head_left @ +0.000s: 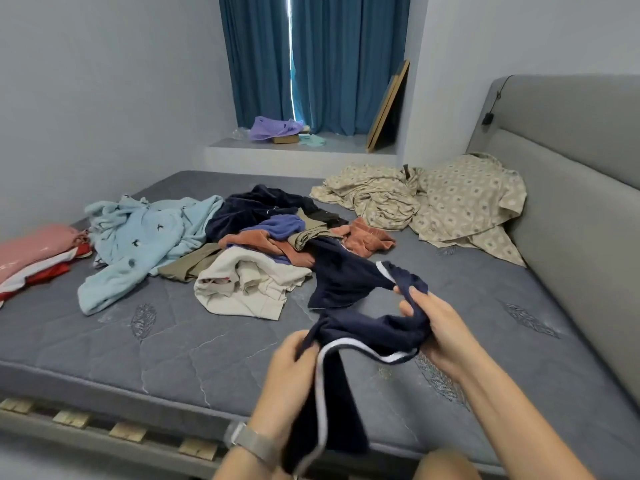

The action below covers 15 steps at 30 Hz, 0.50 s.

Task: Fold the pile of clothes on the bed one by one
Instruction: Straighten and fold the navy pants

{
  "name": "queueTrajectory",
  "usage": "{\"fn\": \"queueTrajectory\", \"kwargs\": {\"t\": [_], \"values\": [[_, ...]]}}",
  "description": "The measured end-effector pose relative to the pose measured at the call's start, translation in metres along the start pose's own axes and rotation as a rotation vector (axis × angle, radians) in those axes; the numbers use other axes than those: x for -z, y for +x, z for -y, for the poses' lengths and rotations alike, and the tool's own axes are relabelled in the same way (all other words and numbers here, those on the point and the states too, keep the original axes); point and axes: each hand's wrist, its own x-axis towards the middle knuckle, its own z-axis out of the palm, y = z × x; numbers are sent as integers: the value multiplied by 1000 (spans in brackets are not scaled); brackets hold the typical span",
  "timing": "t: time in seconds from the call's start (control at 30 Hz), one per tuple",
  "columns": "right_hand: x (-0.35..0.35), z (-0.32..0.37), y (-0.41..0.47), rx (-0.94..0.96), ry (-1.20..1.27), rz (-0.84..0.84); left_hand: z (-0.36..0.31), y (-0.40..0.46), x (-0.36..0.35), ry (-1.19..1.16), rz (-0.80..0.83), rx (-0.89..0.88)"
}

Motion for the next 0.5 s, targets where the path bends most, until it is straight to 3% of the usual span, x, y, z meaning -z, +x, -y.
{"fn": "queueTrajectory", "kwargs": {"t": [0.07,0.17,0.23,0.33,0.4,0.5], "values": [[-4,1,-19,70,-165,108,14,23,11,-118,1,255],[-18,-3,-45,129,-395,274,22,43,6,-428,145,604],[-20,-3,-52,191,-474,332,25,63,-13,-541,237,745],[-13,8,-56,319,-592,374,14,91,-44,-549,322,719],[1,4,-51,474,-925,402,1,111,-63,-556,281,625],[27,-8,-42,502,-1260,463,-35,127,-79,-305,93,330]]}}
